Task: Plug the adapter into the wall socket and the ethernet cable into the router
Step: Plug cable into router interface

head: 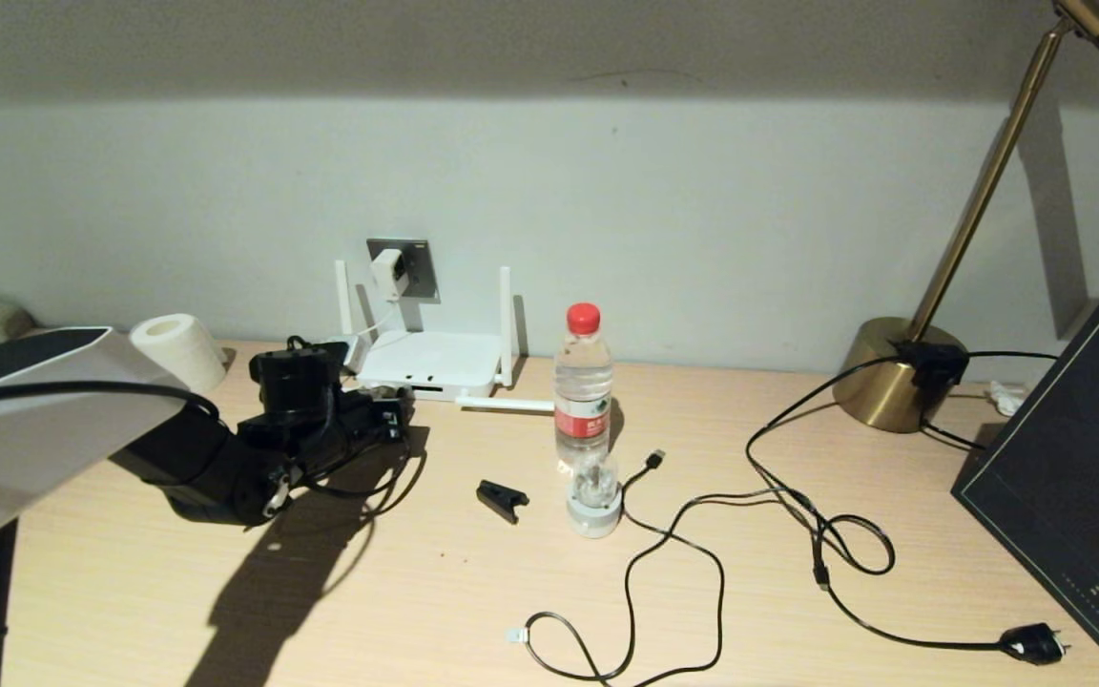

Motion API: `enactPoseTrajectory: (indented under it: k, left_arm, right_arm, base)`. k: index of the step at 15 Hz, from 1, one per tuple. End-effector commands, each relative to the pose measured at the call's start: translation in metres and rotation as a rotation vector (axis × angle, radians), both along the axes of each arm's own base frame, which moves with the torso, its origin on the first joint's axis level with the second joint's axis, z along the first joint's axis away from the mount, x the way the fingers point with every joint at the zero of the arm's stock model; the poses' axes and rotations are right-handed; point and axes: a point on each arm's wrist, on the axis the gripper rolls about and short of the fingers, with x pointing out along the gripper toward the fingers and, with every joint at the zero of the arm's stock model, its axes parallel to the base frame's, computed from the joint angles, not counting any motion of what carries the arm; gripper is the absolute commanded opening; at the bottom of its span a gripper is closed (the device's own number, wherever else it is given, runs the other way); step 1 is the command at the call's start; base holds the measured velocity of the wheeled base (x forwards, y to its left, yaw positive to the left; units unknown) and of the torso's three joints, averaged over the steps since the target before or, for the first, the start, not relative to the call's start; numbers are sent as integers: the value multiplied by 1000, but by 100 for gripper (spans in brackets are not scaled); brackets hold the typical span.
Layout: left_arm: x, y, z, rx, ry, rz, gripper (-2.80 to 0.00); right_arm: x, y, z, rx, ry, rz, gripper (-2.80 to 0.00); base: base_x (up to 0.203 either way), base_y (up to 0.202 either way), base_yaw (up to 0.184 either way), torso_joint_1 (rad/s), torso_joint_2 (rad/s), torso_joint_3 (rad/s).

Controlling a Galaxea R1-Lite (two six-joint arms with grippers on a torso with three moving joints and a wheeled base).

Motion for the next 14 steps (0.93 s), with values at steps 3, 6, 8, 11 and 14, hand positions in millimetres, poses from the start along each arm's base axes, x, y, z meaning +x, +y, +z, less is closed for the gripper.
enactPoseTrajectory:
  k: [3, 6, 8, 11, 14]
  left_arm:
    - [0, -1, -1, -1, -2, -2, -280]
    - [0, -1, -1, -1, -2, -2, -280]
    - [0, -1, -1, -1, -2, -2, -280]
    - [0, -1, 0, -1, -3, -2, -280]
    - [2, -1, 1, -2, -8, -2, -280]
  right_arm:
    - [3, 0, -9, -1, 34, -1, -280]
    - [3, 0, -9, -1, 34, 0, -280]
    - [3, 0, -9, -1, 34, 1, -280]
    - [3, 0, -9, -1, 34, -1, -280]
    - [3, 0, -9, -1, 34, 1, -280]
  base:
    - [0, 0, 0, 0, 0, 0]
    - [0, 0, 0, 0, 0, 0]
    - [0, 0, 0, 0, 0, 0]
    - [0, 0, 0, 0, 0, 0]
    - [0, 0, 0, 0, 0, 0]
